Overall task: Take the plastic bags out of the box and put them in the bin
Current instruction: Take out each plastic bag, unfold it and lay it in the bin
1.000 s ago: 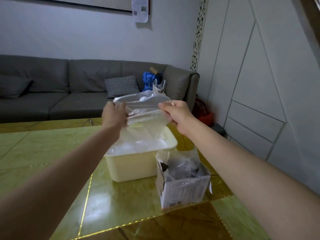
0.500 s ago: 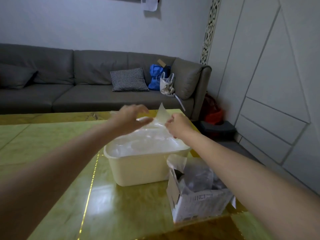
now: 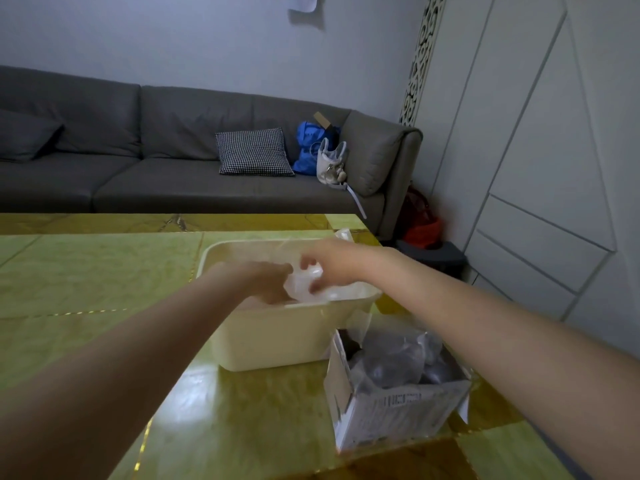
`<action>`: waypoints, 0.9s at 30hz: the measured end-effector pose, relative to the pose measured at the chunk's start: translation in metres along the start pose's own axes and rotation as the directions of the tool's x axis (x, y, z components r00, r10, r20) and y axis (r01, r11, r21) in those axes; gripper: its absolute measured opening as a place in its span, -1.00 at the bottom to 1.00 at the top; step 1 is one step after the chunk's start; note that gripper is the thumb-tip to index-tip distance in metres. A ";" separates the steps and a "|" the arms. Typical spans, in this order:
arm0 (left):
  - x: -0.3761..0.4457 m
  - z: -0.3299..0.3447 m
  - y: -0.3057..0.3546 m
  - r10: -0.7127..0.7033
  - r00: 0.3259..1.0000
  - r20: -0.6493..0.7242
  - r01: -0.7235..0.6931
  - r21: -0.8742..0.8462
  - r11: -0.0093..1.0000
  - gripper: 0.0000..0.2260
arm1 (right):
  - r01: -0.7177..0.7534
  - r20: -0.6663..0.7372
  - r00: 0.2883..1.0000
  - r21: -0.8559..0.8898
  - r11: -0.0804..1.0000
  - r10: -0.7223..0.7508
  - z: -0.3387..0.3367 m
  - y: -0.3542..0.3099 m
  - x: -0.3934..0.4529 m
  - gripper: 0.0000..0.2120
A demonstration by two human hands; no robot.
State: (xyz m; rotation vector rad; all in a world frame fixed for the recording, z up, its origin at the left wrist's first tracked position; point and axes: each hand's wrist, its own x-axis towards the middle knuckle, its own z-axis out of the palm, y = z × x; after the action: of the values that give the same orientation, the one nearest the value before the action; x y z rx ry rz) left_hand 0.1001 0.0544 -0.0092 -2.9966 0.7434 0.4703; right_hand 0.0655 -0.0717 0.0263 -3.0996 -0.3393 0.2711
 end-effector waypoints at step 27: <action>-0.094 -0.022 0.072 0.338 0.931 -0.137 -0.363 -0.442 0.821 -0.73 | -0.110 0.328 0.943 0.143 0.984 0.057 -0.033 0.035 -0.124 -0.83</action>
State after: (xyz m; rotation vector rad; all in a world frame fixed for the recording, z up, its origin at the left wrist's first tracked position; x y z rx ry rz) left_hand -0.0059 0.0318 0.0430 -3.3115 1.3876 0.6653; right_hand -0.0408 -0.1329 0.0785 -2.9080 -0.1762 0.7736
